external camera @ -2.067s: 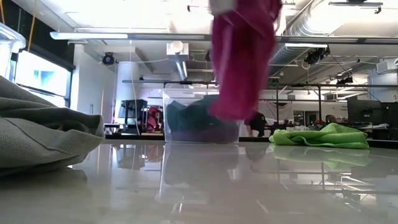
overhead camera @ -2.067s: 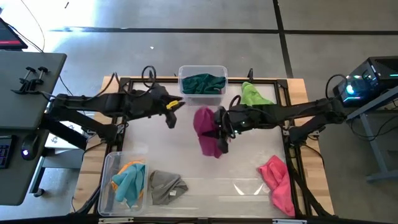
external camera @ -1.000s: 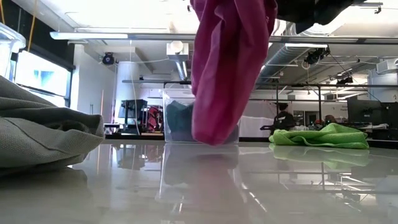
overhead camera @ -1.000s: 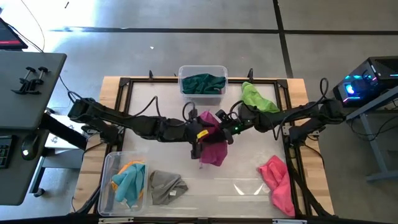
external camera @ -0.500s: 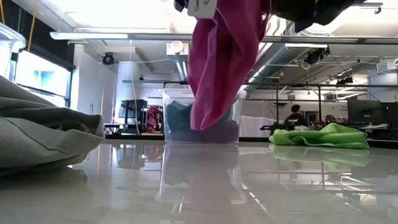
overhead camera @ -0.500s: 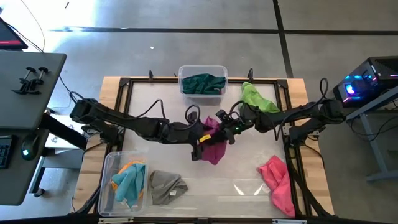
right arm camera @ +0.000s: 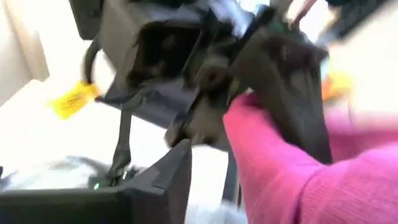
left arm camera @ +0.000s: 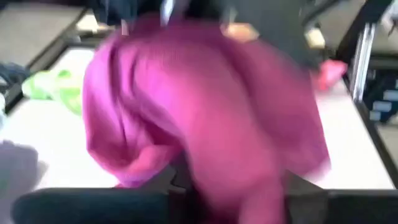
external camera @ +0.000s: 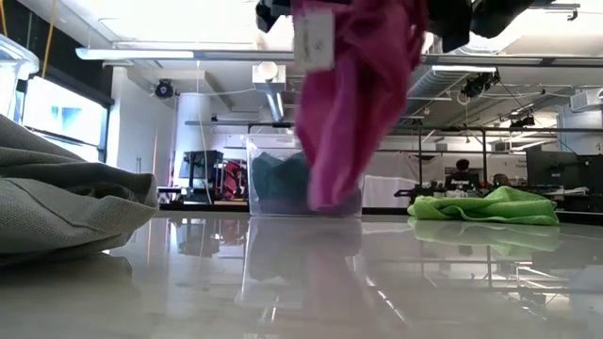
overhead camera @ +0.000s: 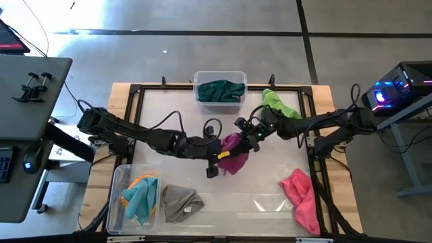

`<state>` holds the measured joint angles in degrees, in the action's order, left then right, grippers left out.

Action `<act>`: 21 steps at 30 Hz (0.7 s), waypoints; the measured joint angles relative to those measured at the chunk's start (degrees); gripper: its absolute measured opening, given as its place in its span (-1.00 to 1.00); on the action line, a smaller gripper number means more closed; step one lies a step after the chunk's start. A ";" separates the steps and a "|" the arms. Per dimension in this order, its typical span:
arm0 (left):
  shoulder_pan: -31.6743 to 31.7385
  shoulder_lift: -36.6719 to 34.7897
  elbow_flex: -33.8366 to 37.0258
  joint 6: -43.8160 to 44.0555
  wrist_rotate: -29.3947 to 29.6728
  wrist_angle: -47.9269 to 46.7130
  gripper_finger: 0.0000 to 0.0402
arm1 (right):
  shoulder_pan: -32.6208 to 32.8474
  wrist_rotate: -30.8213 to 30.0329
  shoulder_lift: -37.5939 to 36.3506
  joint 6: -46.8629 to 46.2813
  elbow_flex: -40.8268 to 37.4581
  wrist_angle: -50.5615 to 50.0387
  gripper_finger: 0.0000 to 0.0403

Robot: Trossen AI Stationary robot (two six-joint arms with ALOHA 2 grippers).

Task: Sort towels by color in basket
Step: Put the pink kitchen towel into the top transparent bin

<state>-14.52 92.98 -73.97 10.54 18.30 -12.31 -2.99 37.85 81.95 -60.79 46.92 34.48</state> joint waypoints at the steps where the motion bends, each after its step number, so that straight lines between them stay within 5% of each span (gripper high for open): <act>1: -0.23 -0.10 0.02 0.14 -0.09 -0.62 -0.70 | -0.36 1.15 -0.95 0.13 0.00 -2.30 -0.21; 13: -1.05 -1.87 -0.51 1.84 -0.90 -4.84 -0.98 | -1.53 -3.05 -15.37 10.45 0.02 -34.81 -0.16; 21: -0.17 -1.87 -11.82 2.39 2.42 -15.14 -0.99 | -1.48 -22.41 -28.14 13.28 0.02 -56.09 -0.16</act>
<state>-14.70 91.11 -85.79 12.93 20.72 -27.45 -4.47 15.44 53.81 -47.51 46.94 -21.61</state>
